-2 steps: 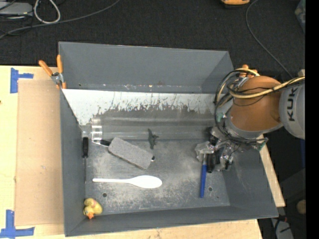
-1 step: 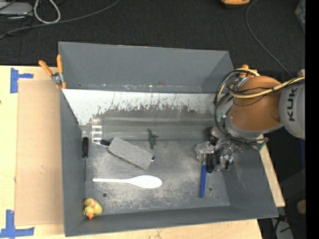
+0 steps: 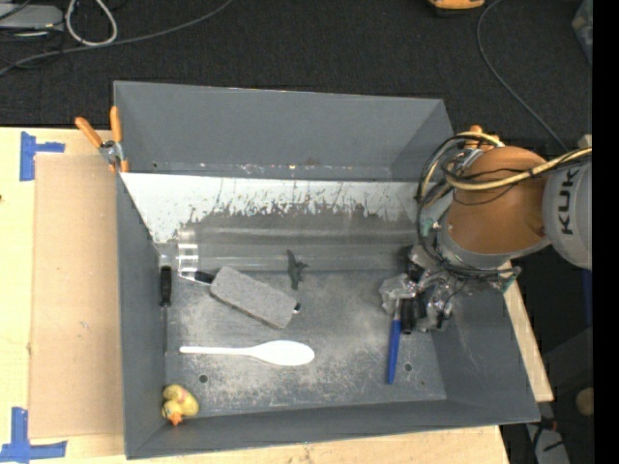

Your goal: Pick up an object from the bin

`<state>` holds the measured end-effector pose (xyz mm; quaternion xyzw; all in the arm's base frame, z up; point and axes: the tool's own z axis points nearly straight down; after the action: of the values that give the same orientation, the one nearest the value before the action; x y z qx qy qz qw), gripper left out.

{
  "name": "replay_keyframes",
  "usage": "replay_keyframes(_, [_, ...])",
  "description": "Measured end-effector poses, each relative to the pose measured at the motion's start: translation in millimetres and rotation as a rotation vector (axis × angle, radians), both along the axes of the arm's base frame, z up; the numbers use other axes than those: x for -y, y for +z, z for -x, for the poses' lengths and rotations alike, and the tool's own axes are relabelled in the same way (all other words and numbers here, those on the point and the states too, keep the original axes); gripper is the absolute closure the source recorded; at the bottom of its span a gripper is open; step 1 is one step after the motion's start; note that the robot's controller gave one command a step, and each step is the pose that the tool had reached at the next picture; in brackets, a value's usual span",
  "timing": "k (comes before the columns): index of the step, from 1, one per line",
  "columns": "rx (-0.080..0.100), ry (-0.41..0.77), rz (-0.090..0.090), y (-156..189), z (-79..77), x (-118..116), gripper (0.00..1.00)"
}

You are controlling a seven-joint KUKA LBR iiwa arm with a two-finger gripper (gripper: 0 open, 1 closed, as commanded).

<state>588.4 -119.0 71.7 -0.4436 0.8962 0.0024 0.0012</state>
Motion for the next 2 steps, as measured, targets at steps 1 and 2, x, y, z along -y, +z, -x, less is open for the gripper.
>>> replay_keyframes(1, [-0.009, -0.001, -0.003, 17, 2.5, -1, 1.00])
replay_keyframes(2, [-0.002, -0.001, -0.001, 49, 0.5, -1, 1.00])
